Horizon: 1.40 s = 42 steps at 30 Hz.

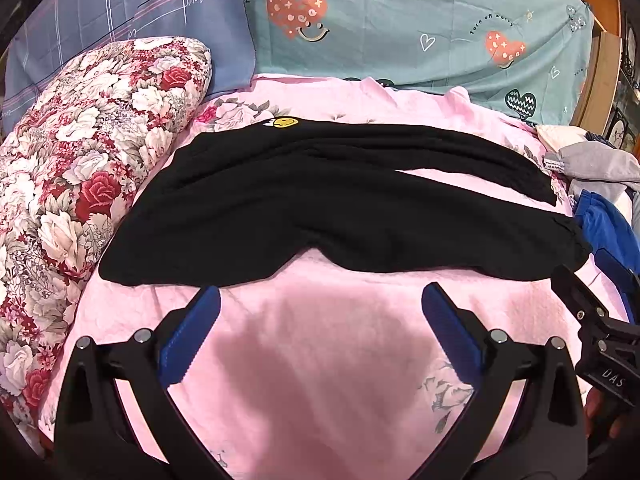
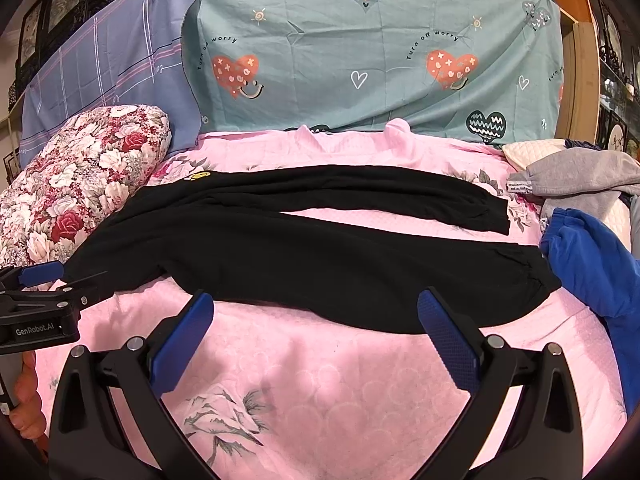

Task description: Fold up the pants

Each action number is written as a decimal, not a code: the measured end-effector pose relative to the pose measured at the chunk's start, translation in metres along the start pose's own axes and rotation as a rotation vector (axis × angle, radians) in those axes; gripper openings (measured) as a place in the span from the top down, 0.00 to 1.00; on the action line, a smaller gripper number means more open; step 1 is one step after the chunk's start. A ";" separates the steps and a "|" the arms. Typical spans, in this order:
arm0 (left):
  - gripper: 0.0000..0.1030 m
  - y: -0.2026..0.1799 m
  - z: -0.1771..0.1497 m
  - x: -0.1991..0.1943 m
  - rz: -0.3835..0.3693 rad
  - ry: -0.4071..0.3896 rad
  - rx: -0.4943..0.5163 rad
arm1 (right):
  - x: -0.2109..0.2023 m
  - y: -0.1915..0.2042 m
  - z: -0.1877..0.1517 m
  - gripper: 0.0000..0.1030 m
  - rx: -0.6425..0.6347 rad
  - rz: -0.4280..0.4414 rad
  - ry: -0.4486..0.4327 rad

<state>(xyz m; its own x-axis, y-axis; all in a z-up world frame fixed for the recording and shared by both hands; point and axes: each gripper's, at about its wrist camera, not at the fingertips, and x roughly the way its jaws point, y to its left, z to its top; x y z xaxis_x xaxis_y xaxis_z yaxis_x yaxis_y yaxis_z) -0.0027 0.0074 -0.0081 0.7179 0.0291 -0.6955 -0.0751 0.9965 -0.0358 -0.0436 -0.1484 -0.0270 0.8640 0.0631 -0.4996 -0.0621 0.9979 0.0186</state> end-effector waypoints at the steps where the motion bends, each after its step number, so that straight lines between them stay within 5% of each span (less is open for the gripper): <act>1: 0.02 0.000 0.000 0.000 0.002 0.002 -0.002 | 0.000 0.000 0.000 0.01 0.000 0.000 0.002; 42: 0.02 0.002 0.000 0.001 0.004 0.010 -0.008 | -0.002 0.007 0.000 0.01 -0.002 0.044 -0.006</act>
<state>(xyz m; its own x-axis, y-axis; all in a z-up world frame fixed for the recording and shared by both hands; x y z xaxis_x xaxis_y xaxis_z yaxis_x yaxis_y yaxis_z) -0.0026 0.0097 -0.0091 0.7110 0.0319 -0.7024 -0.0831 0.9958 -0.0389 -0.0460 -0.1419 -0.0255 0.8635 0.1067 -0.4929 -0.1006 0.9942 0.0388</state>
